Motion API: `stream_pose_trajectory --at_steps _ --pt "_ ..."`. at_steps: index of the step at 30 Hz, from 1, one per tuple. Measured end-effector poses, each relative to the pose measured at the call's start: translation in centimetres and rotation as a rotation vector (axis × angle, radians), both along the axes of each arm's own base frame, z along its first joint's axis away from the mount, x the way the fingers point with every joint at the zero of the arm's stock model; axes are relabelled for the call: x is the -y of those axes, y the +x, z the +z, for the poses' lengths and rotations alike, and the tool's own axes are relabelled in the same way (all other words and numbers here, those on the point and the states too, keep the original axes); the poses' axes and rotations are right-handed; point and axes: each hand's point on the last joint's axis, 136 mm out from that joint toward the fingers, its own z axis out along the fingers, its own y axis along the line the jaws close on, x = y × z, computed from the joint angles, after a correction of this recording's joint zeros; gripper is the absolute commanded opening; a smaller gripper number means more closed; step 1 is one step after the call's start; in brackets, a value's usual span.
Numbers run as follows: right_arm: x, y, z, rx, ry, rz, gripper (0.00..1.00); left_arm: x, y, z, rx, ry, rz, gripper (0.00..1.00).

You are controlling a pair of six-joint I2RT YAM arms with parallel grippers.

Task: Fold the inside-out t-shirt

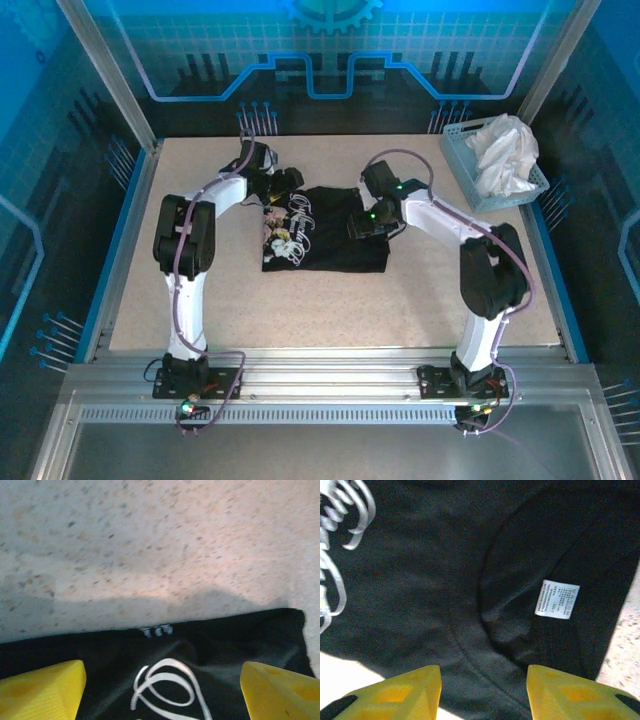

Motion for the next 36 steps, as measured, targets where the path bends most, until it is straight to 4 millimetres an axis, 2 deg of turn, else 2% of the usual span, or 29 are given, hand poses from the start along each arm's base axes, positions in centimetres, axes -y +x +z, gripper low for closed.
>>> stream_pose_trajectory --at_steps 4,7,9,14,17,19,22,24,27,30,32,34,36 --pt "0.1 0.9 -4.1 -0.102 -0.049 -0.012 0.46 -1.0 -1.0 -1.1 -0.057 0.016 0.011 0.8" --pt "0.3 1.7 -5.2 -0.136 -0.067 -0.02 0.46 -1.3 -2.9 -1.6 -0.066 0.021 -0.001 0.8" --pt "0.7 2.3 -4.8 -0.132 -0.073 -0.027 0.47 -1.5 -5.7 -1.8 -0.092 0.02 -0.004 0.8" --pt "2.3 5.1 -3.0 -0.099 -0.063 -0.059 0.47 -1.3 -15.2 -2.2 -0.142 0.023 -0.034 0.8" --pt "3.3 7.7 -2.6 -0.071 -0.051 -0.077 0.48 1.7 -21.6 -2.2 -0.144 0.01 -0.113 0.8" --pt "3.7 9.1 -2.4 -0.052 -0.043 -0.08 0.5 5.0 -25.6 -2.0 -0.141 -0.025 -0.207 0.8" --pt "4.4 9.6 -1.8 -0.029 -0.04 -0.077 0.55 8.3 -29.2 -1.1 -0.156 -0.098 -0.311 0.81" --pt "4.8 9.1 -1.3 -0.014 -0.037 -0.076 0.6 8.7 -29.0 0.1 -0.126 -0.114 -0.317 0.84" --pt "6.2 7.7 -0.5 -0.016 -0.042 -0.087 0.69 7.9 -25.7 2.8 -0.037 -0.107 -0.262 0.89" --pt "7.9 7.2 -0.4 -0.025 -0.046 -0.117 0.77 6.7 -19.5 5.7 0.065 -0.097 -0.185 0.91" --pt "8.9 7.1 -0.8 -0.038 -0.052 -0.138 0.8 5.9 -14.7 6.5 0.112 -0.06 -0.152 0.92" --pt "9.5 7.0 -1.2 -0.052 -0.063 -0.153 0.82 5.5 -10.3 6.3 0.142 -0.014 -0.139 0.92" --pt "9.6 7.0 -1.4 -0.055 -0.07 -0.154 0.83 5.3 -7.3 5.2 0.139 0.021 -0.141 0.92"
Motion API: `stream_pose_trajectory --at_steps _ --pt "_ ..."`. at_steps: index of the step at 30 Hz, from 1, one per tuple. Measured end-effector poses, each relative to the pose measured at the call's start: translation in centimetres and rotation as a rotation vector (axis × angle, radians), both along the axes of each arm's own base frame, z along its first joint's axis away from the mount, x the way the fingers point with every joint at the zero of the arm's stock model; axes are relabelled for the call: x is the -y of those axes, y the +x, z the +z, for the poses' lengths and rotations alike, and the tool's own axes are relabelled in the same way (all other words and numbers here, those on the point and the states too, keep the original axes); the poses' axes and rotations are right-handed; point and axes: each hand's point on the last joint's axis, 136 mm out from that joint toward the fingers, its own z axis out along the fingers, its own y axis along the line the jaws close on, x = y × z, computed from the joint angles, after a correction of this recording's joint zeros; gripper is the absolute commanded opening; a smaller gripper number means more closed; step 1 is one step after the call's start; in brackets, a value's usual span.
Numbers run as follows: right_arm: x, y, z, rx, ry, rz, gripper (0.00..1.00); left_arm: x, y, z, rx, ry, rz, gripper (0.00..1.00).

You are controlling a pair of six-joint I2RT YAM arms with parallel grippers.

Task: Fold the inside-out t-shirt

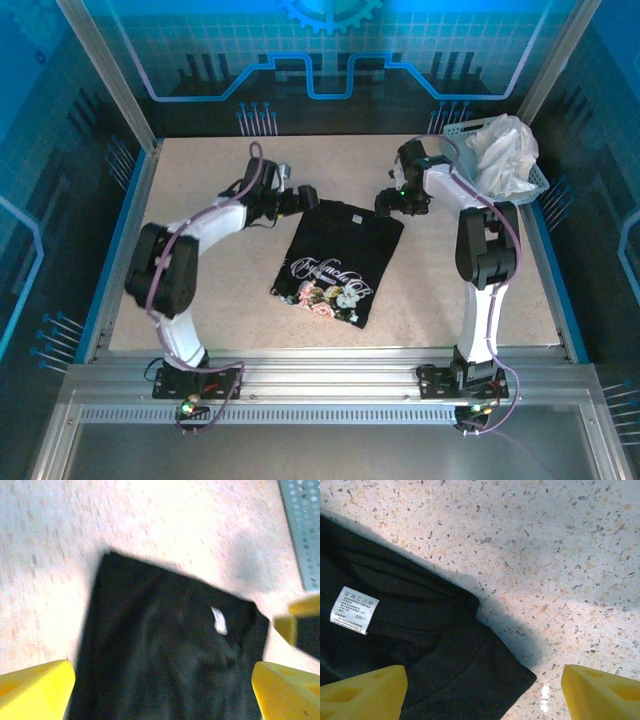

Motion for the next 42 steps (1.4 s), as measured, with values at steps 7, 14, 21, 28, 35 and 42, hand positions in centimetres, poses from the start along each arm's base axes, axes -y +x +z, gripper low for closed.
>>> stream_pose_trajectory --at_steps 7,14,21,28,35,42 --pt "-0.5 -0.3 -2.4 -0.068 -0.004 0.01 0.83 1.2 4.3 -5.3 -0.109 0.088 -0.083 0.91" --pt "-2.4 -0.1 -4.1 -0.121 -0.026 0.049 0.72 2.6 3.8 -6.8 -0.199 0.08 -0.161 0.83" --pt "-4.4 0.5 -4.3 -0.151 0.004 0.104 0.48 5.5 2.6 -7.6 -0.249 0.006 -0.268 0.57" --pt "-5.7 0.6 -4.4 -0.164 0.071 0.14 0.09 5.9 2.1 -8.5 -0.285 -0.023 -0.289 0.24" --pt "-5.3 1.0 -3.1 -0.097 0.162 0.135 0.0 5.3 2.7 -8.2 -0.285 -0.068 -0.254 0.0" --pt "-5.9 4.8 5.8 0.161 0.233 0.154 0.0 3.9 6.2 -2.2 -0.154 -0.198 -0.164 0.0"
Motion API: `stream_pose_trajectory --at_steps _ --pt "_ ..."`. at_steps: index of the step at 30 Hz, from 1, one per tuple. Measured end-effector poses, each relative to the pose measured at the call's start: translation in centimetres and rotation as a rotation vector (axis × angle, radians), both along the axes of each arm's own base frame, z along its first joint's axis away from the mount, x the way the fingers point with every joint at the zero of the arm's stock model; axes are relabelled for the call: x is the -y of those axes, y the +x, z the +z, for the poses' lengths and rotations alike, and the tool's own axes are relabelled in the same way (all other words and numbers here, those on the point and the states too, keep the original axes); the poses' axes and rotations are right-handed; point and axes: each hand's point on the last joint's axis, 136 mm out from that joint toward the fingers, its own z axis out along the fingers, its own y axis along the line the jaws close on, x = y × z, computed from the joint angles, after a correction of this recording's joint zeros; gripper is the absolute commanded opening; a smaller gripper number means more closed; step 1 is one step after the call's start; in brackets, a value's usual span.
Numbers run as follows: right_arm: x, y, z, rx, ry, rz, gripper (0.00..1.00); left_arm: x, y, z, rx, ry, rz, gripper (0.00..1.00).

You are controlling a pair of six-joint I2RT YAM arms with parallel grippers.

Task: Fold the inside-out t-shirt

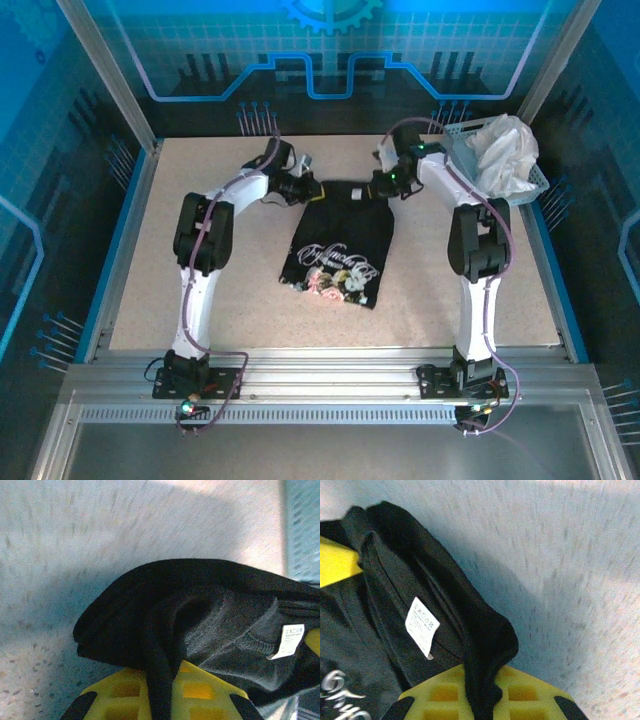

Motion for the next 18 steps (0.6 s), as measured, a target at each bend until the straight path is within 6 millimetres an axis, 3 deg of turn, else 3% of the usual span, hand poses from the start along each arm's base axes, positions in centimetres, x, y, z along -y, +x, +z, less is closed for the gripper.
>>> stream_pose_trajectory --at_steps 2,6,9,11,14,16,18 --pt "-0.3 1.6 3.5 0.099 0.021 0.0 0.0 -0.6 1.8 3.6 0.076 -0.043 0.036 0.0" --pt "-0.7 3.9 11.6 0.323 0.059 -0.003 0.0 -1.4 5.0 12.8 0.293 -0.127 0.081 0.0" --pt "-0.4 3.5 16.5 0.46 0.064 0.005 0.0 -1.7 4.6 18.9 0.426 -0.178 0.085 0.0" --pt "-0.3 2.4 18.7 0.529 0.066 0.015 0.0 -1.7 3.1 21.2 0.478 -0.212 0.081 0.0" --pt "-0.9 -0.9 19.4 0.572 0.074 0.047 0.0 -2.1 -1.0 21.5 0.496 -0.25 0.078 0.0" --pt "-1.8 -3.6 18.2 0.562 0.078 0.081 0.0 -2.4 -4.1 19.7 0.471 -0.262 0.08 0.0" --pt "-2.9 -6.6 15.7 0.524 0.076 0.121 0.0 -2.7 -7.7 16.4 0.421 -0.258 0.085 0.0"
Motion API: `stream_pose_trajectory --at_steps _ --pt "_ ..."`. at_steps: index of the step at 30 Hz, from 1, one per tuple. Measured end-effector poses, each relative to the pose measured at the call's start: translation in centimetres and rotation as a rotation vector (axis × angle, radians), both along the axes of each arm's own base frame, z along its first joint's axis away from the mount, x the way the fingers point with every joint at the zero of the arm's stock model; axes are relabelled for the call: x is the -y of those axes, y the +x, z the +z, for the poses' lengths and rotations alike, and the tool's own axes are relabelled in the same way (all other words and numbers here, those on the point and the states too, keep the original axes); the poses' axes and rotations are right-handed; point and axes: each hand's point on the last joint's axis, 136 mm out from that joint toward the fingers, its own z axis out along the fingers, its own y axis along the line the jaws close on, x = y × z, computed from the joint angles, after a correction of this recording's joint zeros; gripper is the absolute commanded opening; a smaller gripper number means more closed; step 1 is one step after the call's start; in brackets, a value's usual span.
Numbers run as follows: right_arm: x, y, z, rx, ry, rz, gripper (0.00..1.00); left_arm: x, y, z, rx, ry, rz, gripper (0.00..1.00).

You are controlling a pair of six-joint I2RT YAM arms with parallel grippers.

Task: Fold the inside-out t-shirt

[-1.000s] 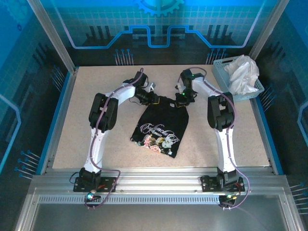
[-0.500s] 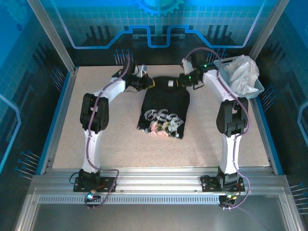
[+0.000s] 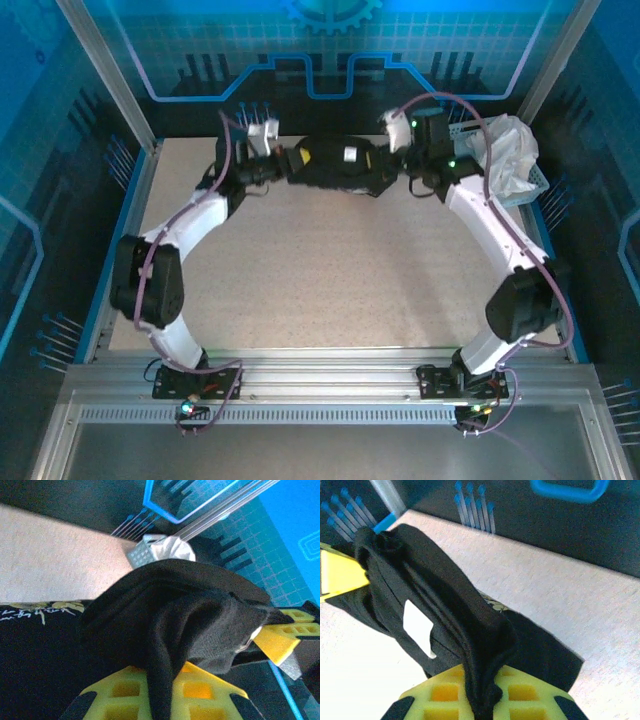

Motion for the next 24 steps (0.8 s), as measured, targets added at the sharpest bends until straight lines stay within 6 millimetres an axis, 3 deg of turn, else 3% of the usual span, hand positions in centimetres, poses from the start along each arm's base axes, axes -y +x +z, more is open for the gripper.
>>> stream_pose_trajectory --at_steps 6,9,11,14,16,19,21,24 --pt "-1.3 -7.7 -10.4 -0.243 -0.091 0.069 0.0 -0.8 -9.7 -11.2 -0.235 0.06 -0.019 0.0" --pt "-1.0 -9.0 -12.5 -0.314 -0.11 0.066 0.0 -0.8 -11.8 -13.2 -0.298 0.079 -0.022 0.0" --pt "-1.2 -8.4 -12.4 -0.313 -0.111 0.058 0.0 -1.1 -11.4 -13.1 -0.291 0.091 0.003 0.0" --pt "-2.0 -5.3 -12.4 -0.308 -0.13 0.037 0.0 -1.7 -9.4 -12.6 -0.265 0.138 0.065 0.03" --pt "-2.8 -2.5 -13.3 -0.316 -0.153 0.018 0.02 -2.2 -7.7 -12.9 -0.264 0.174 0.109 0.04" --pt "-3.8 1.0 -15.9 -0.358 -0.199 -0.006 0.07 -3.3 -5.5 -15.1 -0.313 0.234 0.169 0.08" --pt "-4.1 2.3 -18.7 -0.411 -0.238 -0.018 0.11 -3.8 -4.6 -17.2 -0.366 0.278 0.189 0.16" --pt "-3.6 2.4 -22.1 -0.493 -0.3 -0.037 0.23 -4.1 -4.2 -19.4 -0.428 0.32 0.196 0.4"
